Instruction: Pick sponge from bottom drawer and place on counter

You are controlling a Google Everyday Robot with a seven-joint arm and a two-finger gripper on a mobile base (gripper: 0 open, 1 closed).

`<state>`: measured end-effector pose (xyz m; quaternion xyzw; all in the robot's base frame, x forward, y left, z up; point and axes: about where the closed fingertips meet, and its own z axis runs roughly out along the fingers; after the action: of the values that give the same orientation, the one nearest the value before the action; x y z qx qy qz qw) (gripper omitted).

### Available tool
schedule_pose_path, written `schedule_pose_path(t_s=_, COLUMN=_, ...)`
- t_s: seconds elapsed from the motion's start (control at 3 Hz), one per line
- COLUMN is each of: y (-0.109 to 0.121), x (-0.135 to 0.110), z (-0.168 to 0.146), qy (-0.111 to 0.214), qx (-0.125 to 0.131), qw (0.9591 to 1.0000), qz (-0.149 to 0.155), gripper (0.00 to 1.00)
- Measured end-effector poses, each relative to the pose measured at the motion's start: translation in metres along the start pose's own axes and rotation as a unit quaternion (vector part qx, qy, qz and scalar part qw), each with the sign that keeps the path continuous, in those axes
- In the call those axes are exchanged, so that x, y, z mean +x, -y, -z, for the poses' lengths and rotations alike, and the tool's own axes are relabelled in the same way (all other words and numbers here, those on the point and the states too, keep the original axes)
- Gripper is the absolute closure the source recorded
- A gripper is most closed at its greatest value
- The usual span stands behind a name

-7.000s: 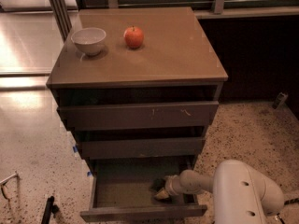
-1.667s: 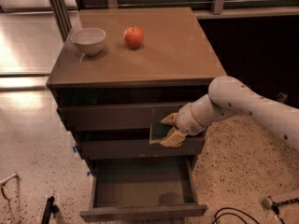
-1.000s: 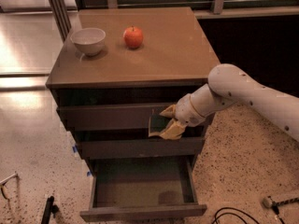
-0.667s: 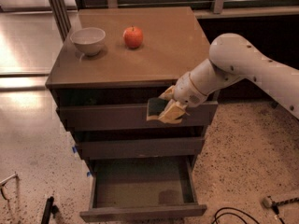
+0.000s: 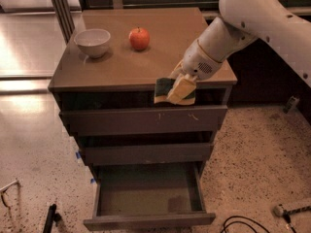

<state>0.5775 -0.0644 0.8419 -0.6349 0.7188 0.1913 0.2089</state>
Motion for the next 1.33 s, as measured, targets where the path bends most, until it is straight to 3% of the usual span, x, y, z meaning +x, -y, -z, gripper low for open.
schedule_pose_path(t_s=0.33, y=0.02, x=0.001, z=-0.007, qy=-0.011, qx=-0.01, qw=0.9997, qz=-0.021, gripper=1.0)
schedule_pose_path(t_s=0.67, y=0.055, x=0.0, z=-0.011, qy=-0.014, qx=-0.01, qw=0.9989, qz=-0.044, gripper=1.0)
schedule_pose_path(t_s=1.33, y=0.117, x=-0.013, z=0.002, qy=-0.003, qx=0.027, qw=0.998, qz=-0.057, gripper=1.0)
